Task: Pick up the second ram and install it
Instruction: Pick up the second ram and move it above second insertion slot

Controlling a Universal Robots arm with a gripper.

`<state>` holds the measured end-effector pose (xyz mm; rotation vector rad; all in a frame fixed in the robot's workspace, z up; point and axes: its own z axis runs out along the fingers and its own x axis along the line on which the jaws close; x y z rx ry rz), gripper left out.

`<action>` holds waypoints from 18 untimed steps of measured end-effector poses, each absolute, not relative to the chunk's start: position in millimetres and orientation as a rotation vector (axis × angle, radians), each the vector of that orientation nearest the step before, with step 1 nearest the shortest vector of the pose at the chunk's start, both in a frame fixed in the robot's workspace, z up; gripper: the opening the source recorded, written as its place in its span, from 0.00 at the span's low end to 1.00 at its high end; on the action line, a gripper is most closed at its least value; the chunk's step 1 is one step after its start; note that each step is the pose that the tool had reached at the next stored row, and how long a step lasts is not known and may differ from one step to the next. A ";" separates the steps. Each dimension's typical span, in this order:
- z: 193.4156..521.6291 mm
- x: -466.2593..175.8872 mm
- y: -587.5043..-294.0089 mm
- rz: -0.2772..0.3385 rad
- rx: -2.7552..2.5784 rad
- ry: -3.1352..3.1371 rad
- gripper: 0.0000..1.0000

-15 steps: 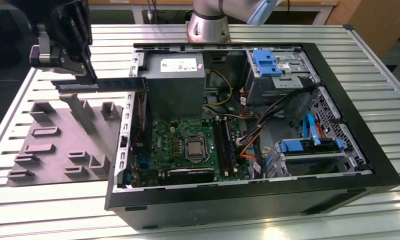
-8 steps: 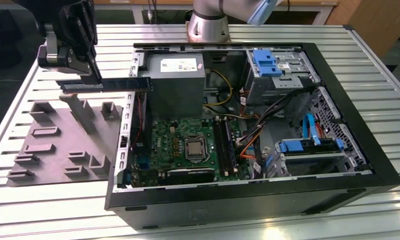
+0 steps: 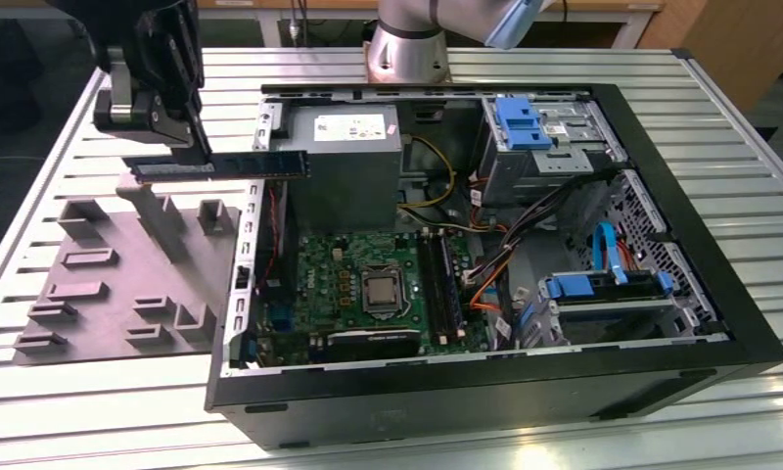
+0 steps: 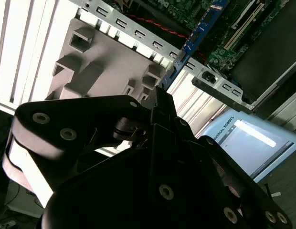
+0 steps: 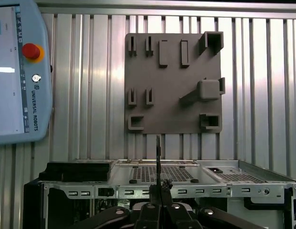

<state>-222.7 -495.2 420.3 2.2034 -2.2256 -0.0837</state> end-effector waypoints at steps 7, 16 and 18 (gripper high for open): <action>420.3 -216.2 -495.2 -0.084 2.203 -2.226 0.11; 420.3 -206.8 -495.2 -0.084 2.203 -2.226 0.11; 420.3 -204.7 -495.2 -0.084 2.203 -2.226 0.11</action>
